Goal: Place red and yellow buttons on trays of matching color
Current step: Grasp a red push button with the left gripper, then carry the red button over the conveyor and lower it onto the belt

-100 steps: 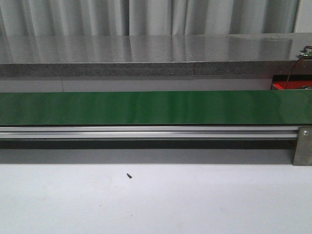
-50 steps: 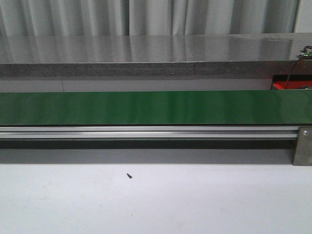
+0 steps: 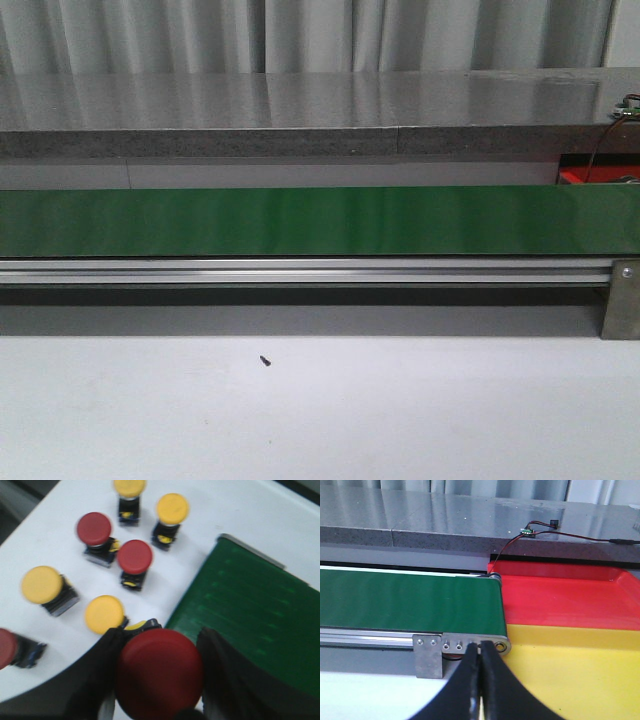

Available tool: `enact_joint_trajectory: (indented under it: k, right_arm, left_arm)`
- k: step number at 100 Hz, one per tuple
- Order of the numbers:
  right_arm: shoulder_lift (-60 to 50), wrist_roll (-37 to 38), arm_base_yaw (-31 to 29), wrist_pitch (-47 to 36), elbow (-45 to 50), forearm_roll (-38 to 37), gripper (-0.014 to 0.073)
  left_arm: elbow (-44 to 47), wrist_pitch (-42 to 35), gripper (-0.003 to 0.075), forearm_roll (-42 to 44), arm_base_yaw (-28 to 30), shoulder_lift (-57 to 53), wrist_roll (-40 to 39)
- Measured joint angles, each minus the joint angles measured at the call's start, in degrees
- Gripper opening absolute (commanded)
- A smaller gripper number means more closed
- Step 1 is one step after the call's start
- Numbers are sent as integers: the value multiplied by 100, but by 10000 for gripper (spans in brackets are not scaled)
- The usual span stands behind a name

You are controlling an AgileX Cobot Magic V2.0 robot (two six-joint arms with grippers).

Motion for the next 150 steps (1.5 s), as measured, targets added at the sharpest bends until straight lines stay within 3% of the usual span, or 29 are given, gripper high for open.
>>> enact_joint_trajectory:
  k: [41,94,103,125,150]
  right_arm:
    - [0,0,0,0,0,0,-68]
    - [0,0,0,0,0,0,-68]
    - [0,0,0,0,0,0,-68]
    - [0,0,0,0,0,0,-68]
    - [0,0,0,0,0,0,-68]
  left_arm:
    - [-96,-305,207,-336,-864,554,299]
    - [-333,-485,223,-497,-1103,1321,309]
    - [-333,-450,298,-506,-1103,1324,309]
    - [-406,-337,609,-563,-1103,1334,429]
    - [-892,-78,631,-892,-1103,1334,708]
